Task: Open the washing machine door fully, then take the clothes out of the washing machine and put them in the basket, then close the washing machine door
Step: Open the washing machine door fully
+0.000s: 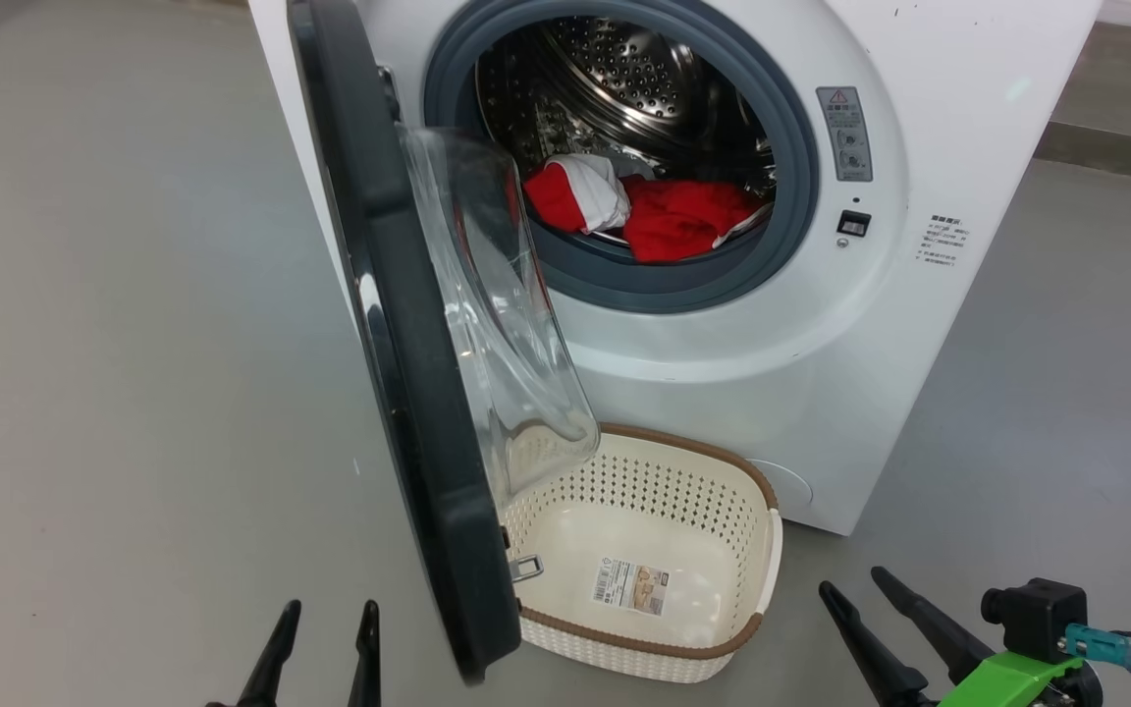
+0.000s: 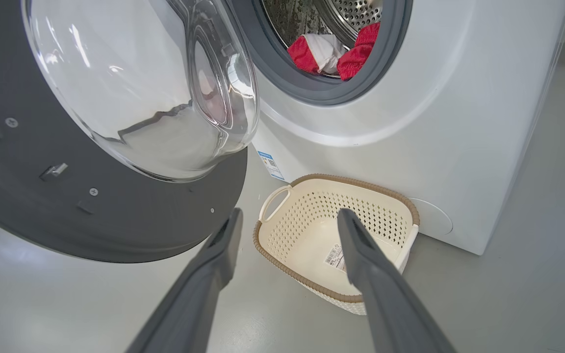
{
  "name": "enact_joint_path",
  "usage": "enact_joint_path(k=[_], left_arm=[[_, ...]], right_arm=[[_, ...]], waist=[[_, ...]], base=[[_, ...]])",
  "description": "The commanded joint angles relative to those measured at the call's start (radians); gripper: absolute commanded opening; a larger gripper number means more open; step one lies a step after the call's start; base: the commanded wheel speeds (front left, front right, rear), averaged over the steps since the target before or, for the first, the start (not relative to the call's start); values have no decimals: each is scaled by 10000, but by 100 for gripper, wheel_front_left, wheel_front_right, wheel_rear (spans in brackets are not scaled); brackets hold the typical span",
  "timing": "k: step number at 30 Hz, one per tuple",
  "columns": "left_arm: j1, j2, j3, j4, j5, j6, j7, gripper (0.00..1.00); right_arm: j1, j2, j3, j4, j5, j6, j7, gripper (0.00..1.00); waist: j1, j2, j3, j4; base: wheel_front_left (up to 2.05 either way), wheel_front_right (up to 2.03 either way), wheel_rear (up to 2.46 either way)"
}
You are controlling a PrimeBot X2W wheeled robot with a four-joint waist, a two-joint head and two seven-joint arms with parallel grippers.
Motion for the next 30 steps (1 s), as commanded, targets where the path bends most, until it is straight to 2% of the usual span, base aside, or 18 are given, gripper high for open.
enact_joint_path(k=[1,14,21,30], left_arm=[[-176,33,364,-205,60,-61,-122,100],[-210,33,372,-248,73,-70,-122,100],[-223,33,387,-269,82,-97,-122,100],[-256,33,363,-220,61,-85,-122,100]], right_arm=[[115,-98,-113,-273,-260,50,-135,100],[878,902,-2536,-1379,-3090,50,-137,100],[1197,1304,-3293,-1922,-3730,50,-137,100],[1658,1558,-3657,-1397,-4125,50,-137,100]], waist=[[0,0,4,4],[0,0,29,-6],[0,0,41,6],[0,0,40,0]], base=[[0,0,0],[0,0,0],[0,0,0],[0,0,0]])
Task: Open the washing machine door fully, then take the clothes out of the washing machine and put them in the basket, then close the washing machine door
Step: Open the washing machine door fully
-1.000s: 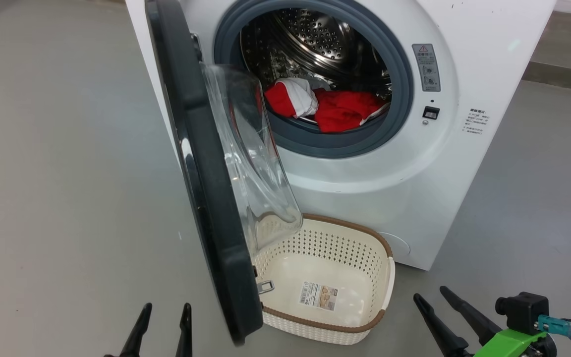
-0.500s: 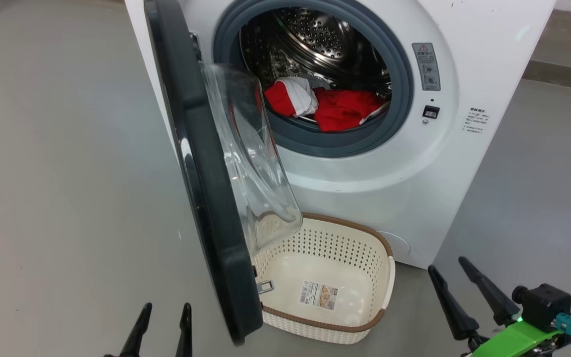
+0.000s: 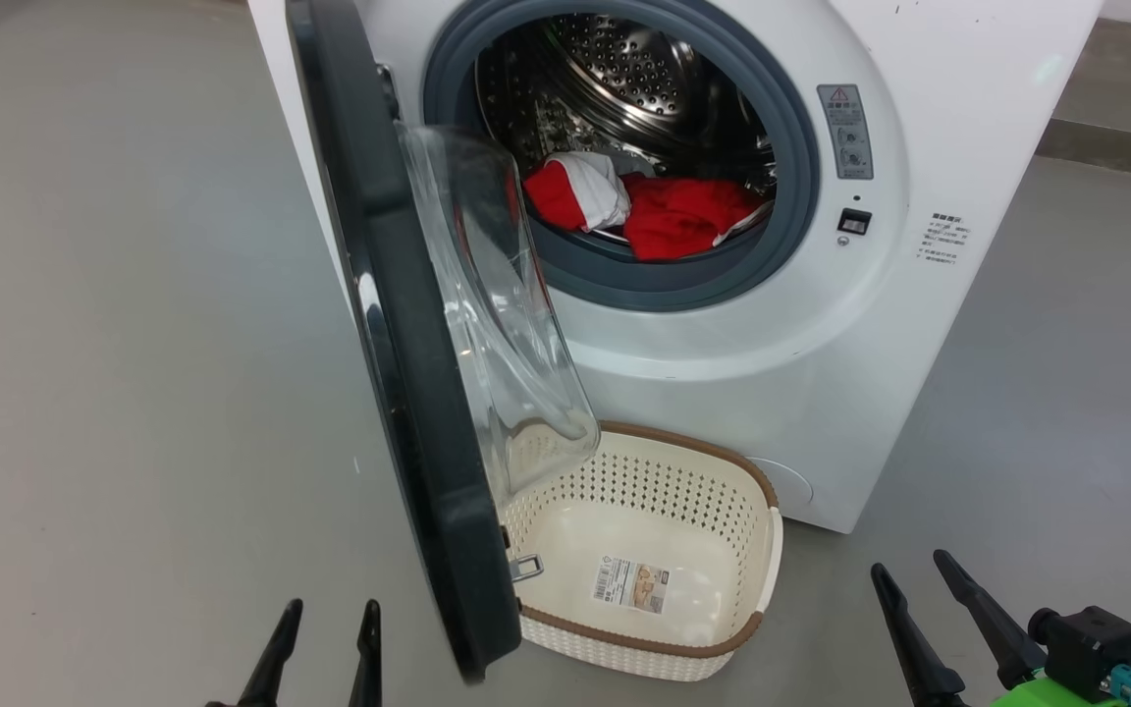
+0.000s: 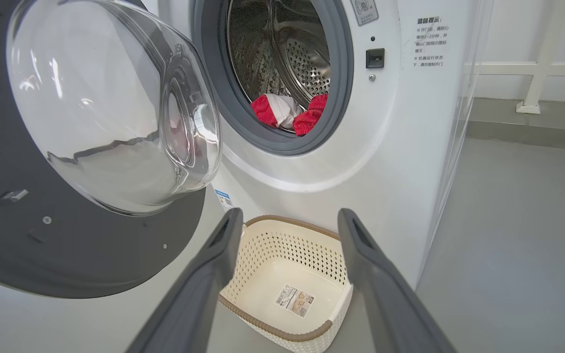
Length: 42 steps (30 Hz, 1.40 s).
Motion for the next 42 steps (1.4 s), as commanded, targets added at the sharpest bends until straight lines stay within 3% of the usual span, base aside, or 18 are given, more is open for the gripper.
enact_joint_path(k=[1,11,12,13,14,15,20,27,34,38,42], left_arm=[[-250,33,335,-216,56,-9,-122,100],[-307,33,356,-189,-117,-8,-122,100],[-323,33,383,-193,-223,-7,-122,83],[-344,33,426,-207,-358,0,-122,47],[-372,33,485,-240,-532,11,-122,35],[-409,33,562,-305,-682,28,-122,0],[-641,33,995,-922,-1046,82,-122,0],[-1100,33,1233,-3255,-1233,283,-122,0],[-1299,33,-465,-5150,-1063,283,-122,0],[-1283,33,-1795,-4903,-1134,86,-122,0],[-1226,33,-2659,-3788,-1645,-34,-122,0]], right_arm=[[-91,-133,118,-161,-134,48,-93,100],[-138,-94,12,-107,-277,48,-93,100],[-140,-94,5,-115,-280,48,-93,100],[-142,-93,1,-121,-279,48,-93,100],[-142,-91,-6,-130,-277,48,-93,100],[-140,-92,-9,-134,-276,48,-93,100],[-136,-95,-18,-137,-273,48,-93,100],[-123,-97,11,-164,-306,48,-93,100],[-143,-111,24,-151,-327,48,-93,100],[-164,-122,29,-142,-341,48,-93,100],[-205,-100,30,-122,-349,48,-93,100]], waist=[[0,0,1,-16],[0,0,14,-51],[0,0,14,-44],[0,0,13,-37],[0,0,12,-29],[0,0,12,-21],[0,0,-4,4],[0,0,-55,-16],[0,0,-38,-68],[0,0,-6,-95],[0,0,13,-146]], base=[[0,0,0],[0,0,0],[0,0,0],[0,0,0],[0,0,0],[0,0,0],[0,0,0],[0,0,0],[0,0,0],[0,0,0],[0,0,0]])
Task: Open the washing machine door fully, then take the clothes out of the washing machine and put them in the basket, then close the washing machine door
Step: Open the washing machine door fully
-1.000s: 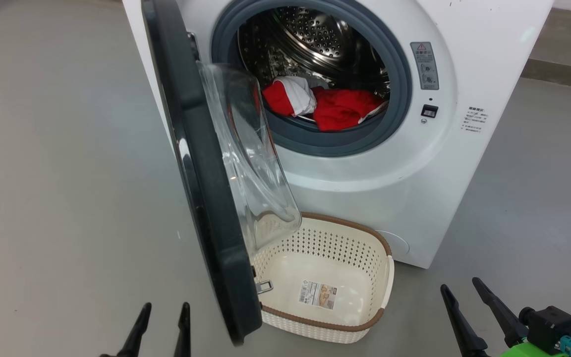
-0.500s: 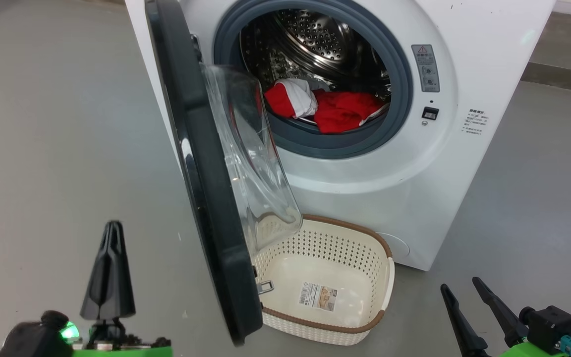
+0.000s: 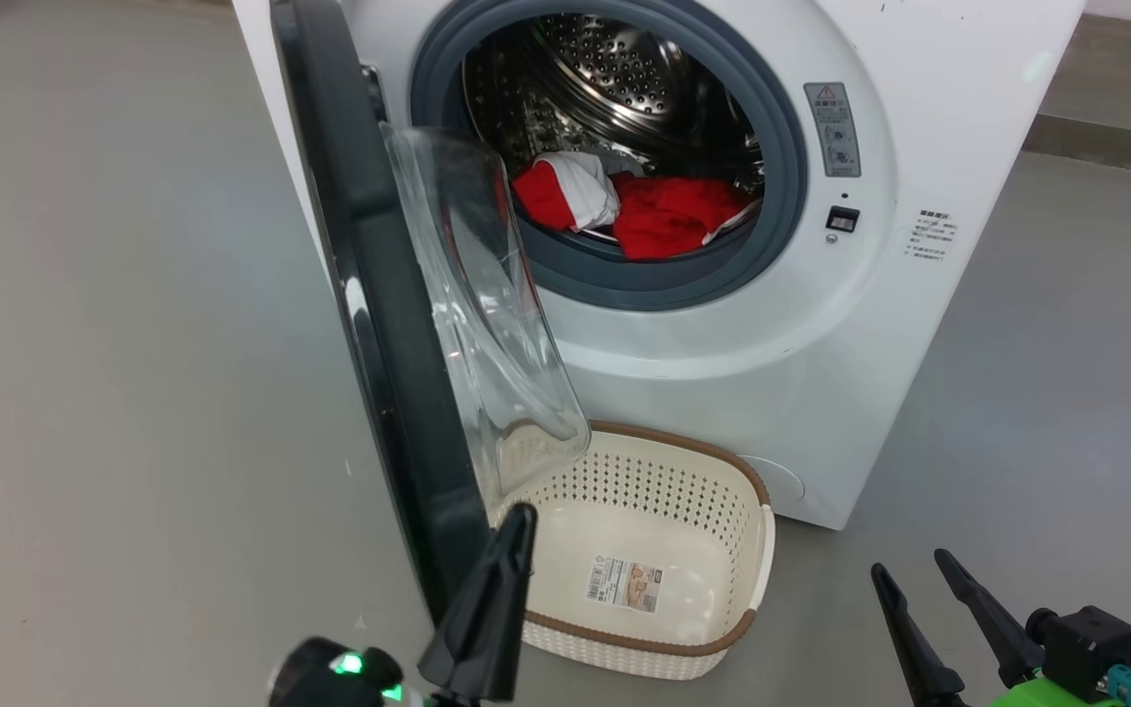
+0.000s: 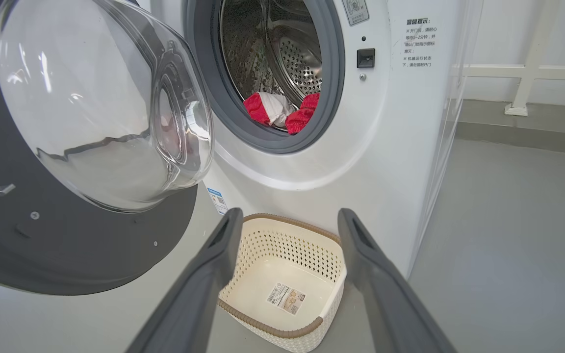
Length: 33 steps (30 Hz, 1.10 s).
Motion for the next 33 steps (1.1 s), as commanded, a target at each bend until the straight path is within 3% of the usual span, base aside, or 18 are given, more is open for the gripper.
enact_joint_path(k=[1,6,13,22,33], left_arm=[[-326,22,85,284,-204,-80,-49,0],[-502,22,-418,2099,-735,-91,-49,0],[-835,22,-117,3368,-1223,95,-49,0],[-834,22,420,3815,-1397,270,-49,0],[-143,22,2201,3463,-1018,420,-49,0]], right_arm=[[-211,-173,162,-196,-40,48,-93,100],[-246,-169,232,-157,-34,48,-93,100],[-313,-171,205,-160,-42,48,-93,100],[-279,-106,174,-179,-49,48,-93,100],[-221,-82,152,-232,-37,48,-93,100]], waist=[[0,-1,5,-28],[0,-1,39,-96],[0,-1,99,-126],[0,-1,43,-90],[0,-1,23,108]], base=[[0,0,0],[0,0,0],[0,0,0],[0,0,0],[0,0,0]])
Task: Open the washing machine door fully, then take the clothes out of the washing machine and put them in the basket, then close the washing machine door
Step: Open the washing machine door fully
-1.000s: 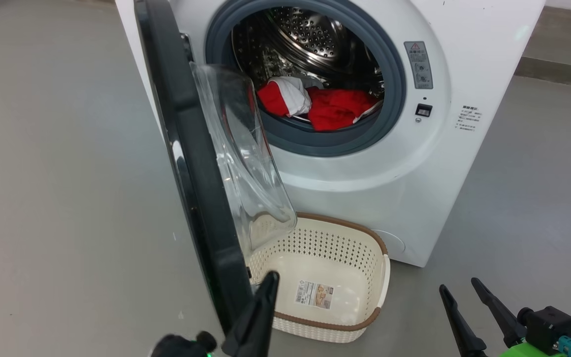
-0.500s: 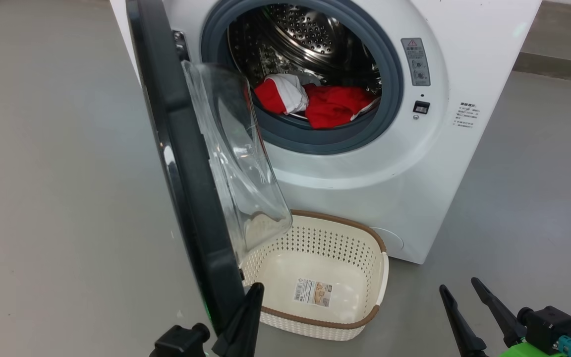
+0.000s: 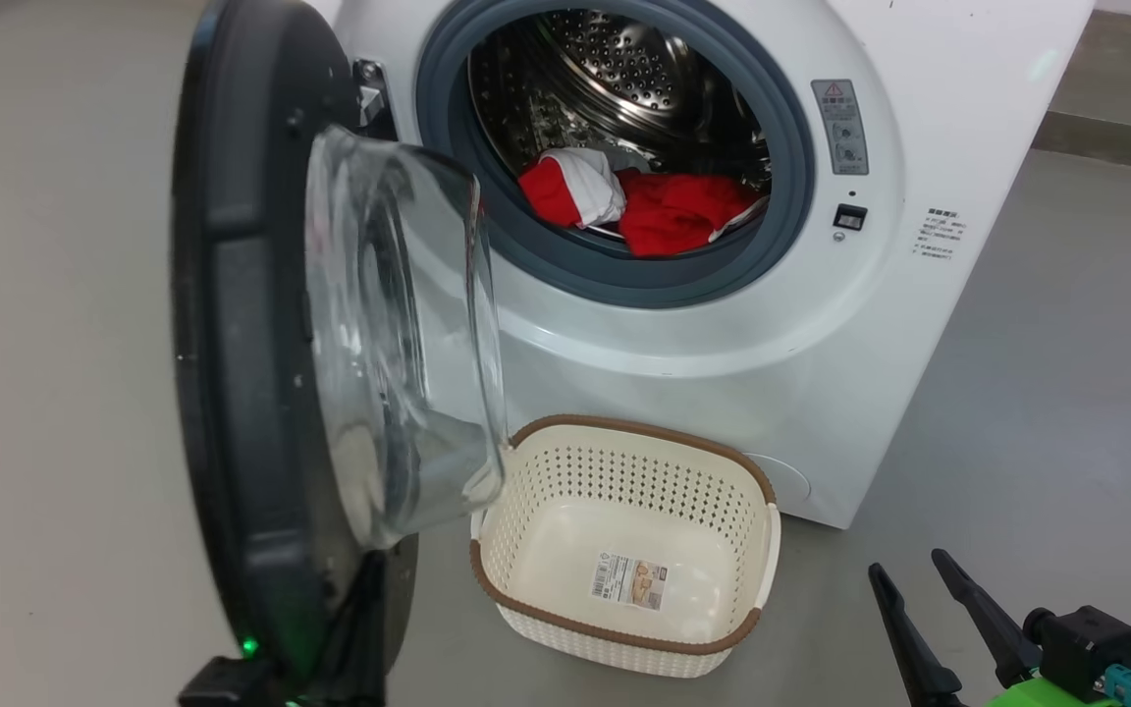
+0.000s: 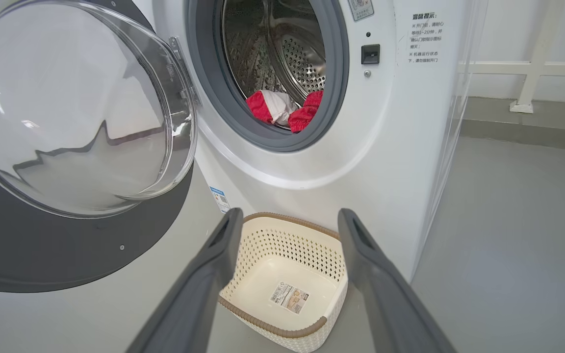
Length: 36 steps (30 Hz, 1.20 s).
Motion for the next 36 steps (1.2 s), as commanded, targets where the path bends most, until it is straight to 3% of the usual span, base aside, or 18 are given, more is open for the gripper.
enact_joint_path(k=[1,9,22,36], left_arm=[[-122,121,643,-233,130,66,-63,0],[-226,191,2418,87,474,-203,-63,0],[-1308,245,5212,1174,-99,-911,-63,0],[-2660,598,7201,2007,906,-1126,-63,0]], right_arm=[[-203,-143,151,-246,-32,48,-93,100],[-243,-130,276,-230,-17,48,-93,100],[-401,-339,315,-284,24,48,-93,100],[-742,-561,441,-366,73,48,-93,100]], waist=[[0,-1,-12,36],[0,-1,-11,56],[0,-1,447,-161],[0,-1,1099,-334]], base=[[0,0,0],[0,0,0],[0,0,0],[0,0,0]])
